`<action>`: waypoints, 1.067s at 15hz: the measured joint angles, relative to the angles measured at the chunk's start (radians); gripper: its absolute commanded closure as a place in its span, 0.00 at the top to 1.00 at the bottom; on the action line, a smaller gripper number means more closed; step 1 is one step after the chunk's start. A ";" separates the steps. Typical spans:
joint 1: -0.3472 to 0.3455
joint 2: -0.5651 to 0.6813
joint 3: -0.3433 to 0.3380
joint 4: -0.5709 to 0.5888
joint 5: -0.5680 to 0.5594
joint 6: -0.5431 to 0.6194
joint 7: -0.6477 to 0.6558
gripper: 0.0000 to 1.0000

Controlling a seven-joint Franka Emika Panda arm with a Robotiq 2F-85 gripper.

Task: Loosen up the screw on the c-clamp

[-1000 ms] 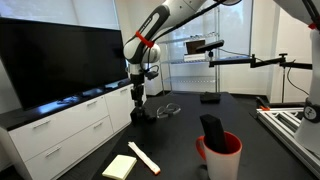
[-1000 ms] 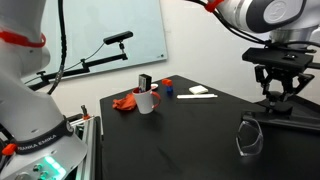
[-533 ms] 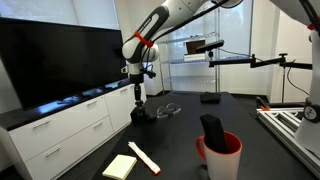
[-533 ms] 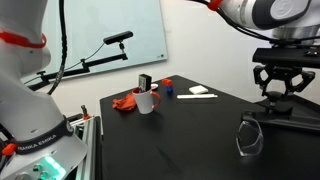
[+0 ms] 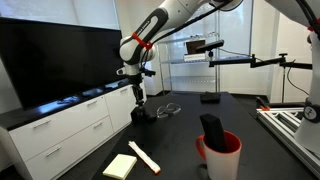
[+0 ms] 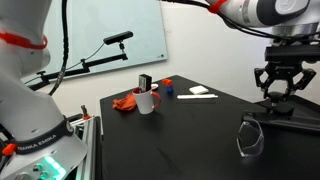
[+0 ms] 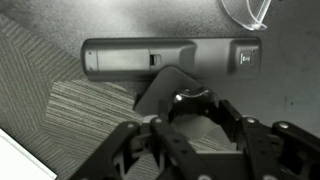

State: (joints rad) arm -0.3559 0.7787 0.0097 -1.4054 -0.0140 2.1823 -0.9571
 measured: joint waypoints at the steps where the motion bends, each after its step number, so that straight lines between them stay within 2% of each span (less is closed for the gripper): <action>1: 0.002 0.004 -0.001 0.006 -0.013 -0.003 -0.024 0.78; 2: 0.003 0.005 -0.003 0.008 -0.019 -0.003 -0.042 0.79; 5: -0.002 -0.001 -0.017 0.018 -0.011 0.001 -0.053 0.99; 9: -0.021 -0.053 -0.025 0.014 0.061 -0.002 0.063 1.00; 16: 0.012 -0.088 -0.045 -0.092 0.081 0.026 0.422 1.00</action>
State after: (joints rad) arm -0.3444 0.6904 -0.0351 -1.4977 0.0675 2.2079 -0.5352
